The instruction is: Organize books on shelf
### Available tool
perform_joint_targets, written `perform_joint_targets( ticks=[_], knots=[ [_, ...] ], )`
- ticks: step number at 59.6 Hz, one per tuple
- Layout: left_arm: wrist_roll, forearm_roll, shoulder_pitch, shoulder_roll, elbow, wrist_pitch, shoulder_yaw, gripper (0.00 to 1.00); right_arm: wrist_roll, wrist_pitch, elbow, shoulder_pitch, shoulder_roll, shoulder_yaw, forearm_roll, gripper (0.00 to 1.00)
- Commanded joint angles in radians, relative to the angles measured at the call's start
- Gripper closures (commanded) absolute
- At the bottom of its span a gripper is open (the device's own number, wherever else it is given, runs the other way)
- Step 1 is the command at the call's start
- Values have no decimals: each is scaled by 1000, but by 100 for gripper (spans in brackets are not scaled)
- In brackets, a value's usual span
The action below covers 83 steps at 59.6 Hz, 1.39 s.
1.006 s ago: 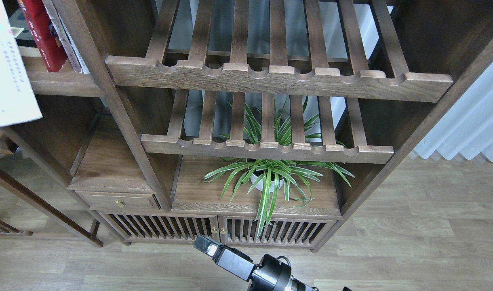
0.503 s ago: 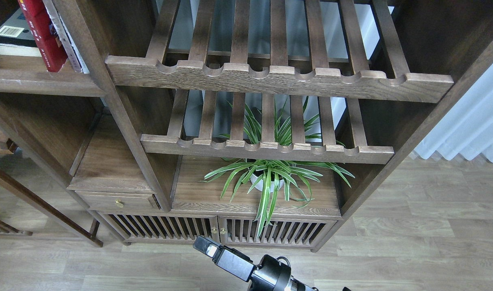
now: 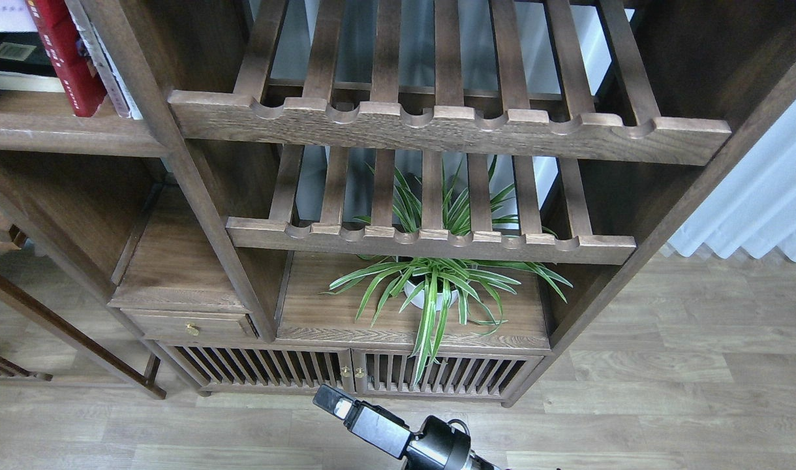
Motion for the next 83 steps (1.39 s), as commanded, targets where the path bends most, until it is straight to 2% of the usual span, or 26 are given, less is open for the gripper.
perform_joint_targets(
  ticks=[1, 2, 6, 20, 27, 37, 50, 51, 52, 56, 67, 83],
  knots=[
    [36, 0, -41, -24, 67, 0, 39, 72, 0, 0, 0, 0, 0, 0, -1, 0],
    [38, 0, -43, -26, 68, 0, 42, 70, 0, 0, 0, 0, 0, 0, -1, 0],
    [43, -1, -43, -30, 73, 0, 57, 48, -1, 0, 0, 0, 0, 0, -1, 0],
    [27, -67, -15, -55, 65, 0, 44, 26, 2, 0, -1, 0, 0, 21, 2, 0],
    [27, -113, 46, -26, 4, 0, 19, 26, 2, 0, -9, 3, 0, 67, 20, 0],
    [29, -159, 196, 16, -105, 0, -105, 26, 2, 0, -9, 16, 0, 103, 94, 0],
    [33, -210, 505, 34, -314, 0, -332, 26, 2, 0, -8, 19, 0, 133, 114, 0],
    [33, -230, 601, 31, -371, 0, -385, 26, 3, 0, -6, 20, 0, 135, 115, 0],
    [33, -240, 639, 30, -396, 0, -403, 26, 3, 0, -6, 19, 0, 135, 115, 0],
    [33, -274, 738, 22, -467, 0, -440, 26, 3, 0, -6, 20, 0, 136, 115, 0],
    [30, -331, 917, -18, -538, 0, -461, 26, 3, 0, -6, 20, 0, 146, 115, 0],
    [40, -340, 1043, -164, -575, 0, -437, 25, 3, 0, -6, 20, 0, 189, 115, 0]
  ],
)
